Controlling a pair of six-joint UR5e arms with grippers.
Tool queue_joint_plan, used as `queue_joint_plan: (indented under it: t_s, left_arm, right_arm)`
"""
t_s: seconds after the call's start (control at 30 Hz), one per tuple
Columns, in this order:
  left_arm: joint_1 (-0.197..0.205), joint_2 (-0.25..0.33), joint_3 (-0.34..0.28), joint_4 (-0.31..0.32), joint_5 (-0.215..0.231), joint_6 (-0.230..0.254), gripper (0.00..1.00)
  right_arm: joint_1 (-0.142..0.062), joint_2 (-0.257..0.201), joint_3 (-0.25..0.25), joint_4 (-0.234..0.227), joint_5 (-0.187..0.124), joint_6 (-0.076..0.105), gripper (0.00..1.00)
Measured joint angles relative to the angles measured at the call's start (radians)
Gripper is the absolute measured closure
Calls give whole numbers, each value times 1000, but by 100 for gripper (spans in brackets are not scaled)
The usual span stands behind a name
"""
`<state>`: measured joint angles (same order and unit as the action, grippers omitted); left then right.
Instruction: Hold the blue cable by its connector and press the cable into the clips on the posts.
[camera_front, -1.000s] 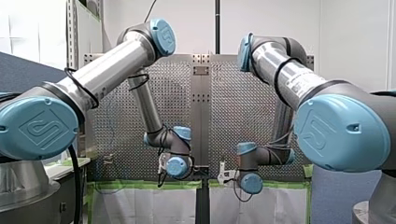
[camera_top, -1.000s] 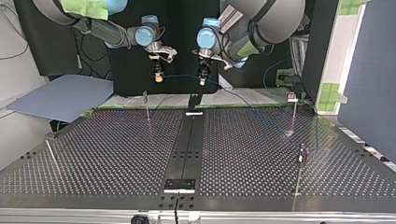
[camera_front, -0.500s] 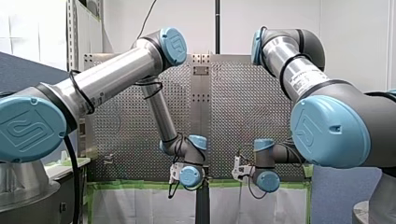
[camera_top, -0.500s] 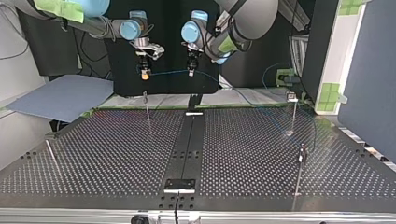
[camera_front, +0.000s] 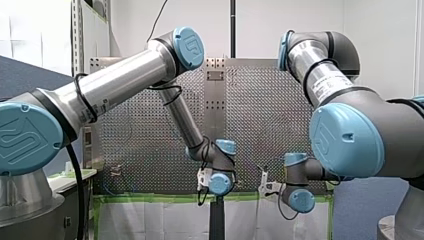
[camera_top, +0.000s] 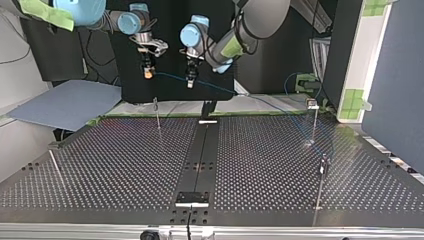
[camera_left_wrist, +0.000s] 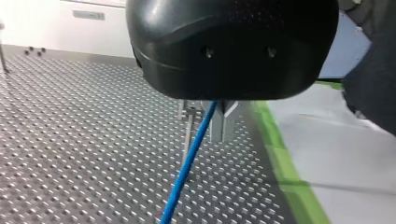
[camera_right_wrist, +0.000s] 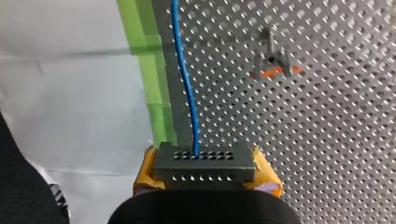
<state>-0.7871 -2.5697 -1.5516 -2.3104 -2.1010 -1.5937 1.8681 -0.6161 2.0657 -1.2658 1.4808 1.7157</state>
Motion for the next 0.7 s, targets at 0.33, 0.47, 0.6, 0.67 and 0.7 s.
queue_joint_plan:
  t_s: [0.33,0.47,0.6,0.67,0.7]
  left_arm:
    - [-21,-68,86,-56,-3,9,100]
    - [-31,-97,117,-69,-9,9,100]
    - [-48,-127,148,-83,-34,10,100]
    - [-52,-136,162,-84,-47,11,100]
    - [-54,-139,172,-84,-56,11,100]
  right_arm:
    - [-86,0,-26,-62,-86,18,98]
    - [-120,1,-59,-44,-121,18,98]
    - [-137,1,-92,-13,-155,11,98]
    - [-140,1,-108,3,-171,8,98]
    - [-141,1,-115,9,-178,7,98]
